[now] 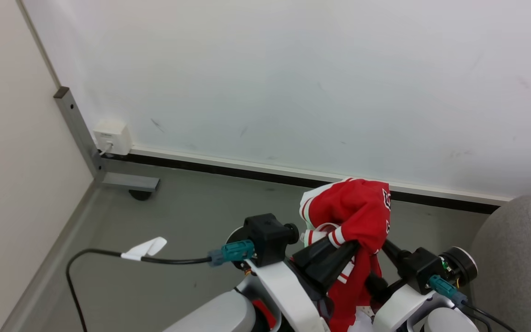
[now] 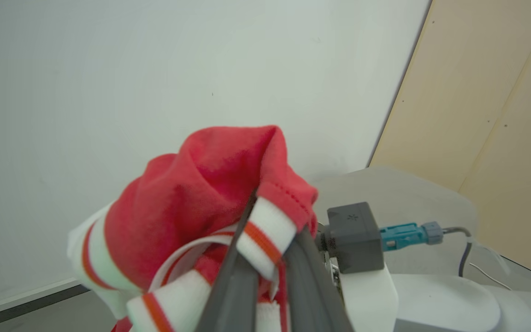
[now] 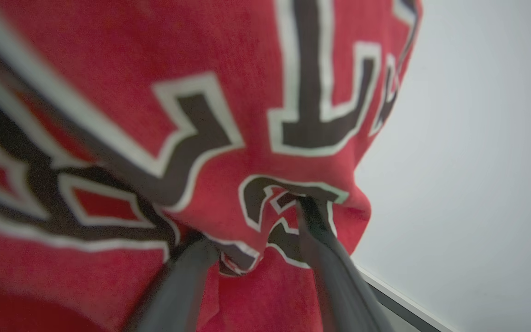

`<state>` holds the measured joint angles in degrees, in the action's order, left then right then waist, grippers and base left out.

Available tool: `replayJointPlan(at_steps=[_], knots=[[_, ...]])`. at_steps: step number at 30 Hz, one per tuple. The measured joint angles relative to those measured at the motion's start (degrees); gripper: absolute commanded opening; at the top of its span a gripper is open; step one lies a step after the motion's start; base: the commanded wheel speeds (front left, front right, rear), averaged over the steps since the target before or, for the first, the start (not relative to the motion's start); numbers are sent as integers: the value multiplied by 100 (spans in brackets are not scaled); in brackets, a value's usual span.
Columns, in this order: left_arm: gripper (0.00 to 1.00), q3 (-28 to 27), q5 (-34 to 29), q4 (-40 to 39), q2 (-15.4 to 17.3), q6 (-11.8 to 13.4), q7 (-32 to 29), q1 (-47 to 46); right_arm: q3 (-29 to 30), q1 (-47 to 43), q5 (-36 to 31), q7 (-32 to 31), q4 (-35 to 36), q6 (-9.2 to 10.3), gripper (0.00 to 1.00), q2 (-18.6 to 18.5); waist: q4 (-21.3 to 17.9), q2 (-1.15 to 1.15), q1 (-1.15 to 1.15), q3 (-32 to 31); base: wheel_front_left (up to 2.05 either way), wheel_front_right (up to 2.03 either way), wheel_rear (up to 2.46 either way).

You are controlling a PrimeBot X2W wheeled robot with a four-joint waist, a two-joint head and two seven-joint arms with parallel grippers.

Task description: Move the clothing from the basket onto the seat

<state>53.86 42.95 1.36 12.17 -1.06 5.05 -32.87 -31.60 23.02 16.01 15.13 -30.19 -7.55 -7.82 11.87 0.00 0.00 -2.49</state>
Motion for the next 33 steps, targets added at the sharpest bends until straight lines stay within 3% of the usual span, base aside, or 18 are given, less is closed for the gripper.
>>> replayJointPlan(at_steps=[1,22,23,24,25,26,27,33], knots=[[0,-1,1,2,5,1,-1,0,9,-1,-2,1,37,0,0,0,24,0,0,-3,0,0,0],[0,-319,85,342,187,160,256,11,207,-204,141,0,604,0,0,13,-206,0,0,94,0,0,0],[7,-321,81,366,192,162,261,11,243,-208,169,0,634,0,0,19,-224,0,0,101,0,0,0],[34,-319,75,386,200,168,268,10,280,-218,175,0,661,0,0,23,-243,0,0,105,0,0,0],[74,-321,71,404,209,178,291,10,313,-233,177,0,698,0,0,23,-265,0,0,110,0,0,0],[95,-325,60,417,215,198,309,11,359,-249,186,0,731,0,0,23,-291,0,0,118,0,0,0],[100,-322,55,435,223,200,314,11,402,-264,192,0,767,0,0,23,-320,0,0,126,0,0,0],[100,-232,23,503,238,156,398,68,789,-341,285,0,1094,0,0,3,-586,0,0,185,0,0,0]])
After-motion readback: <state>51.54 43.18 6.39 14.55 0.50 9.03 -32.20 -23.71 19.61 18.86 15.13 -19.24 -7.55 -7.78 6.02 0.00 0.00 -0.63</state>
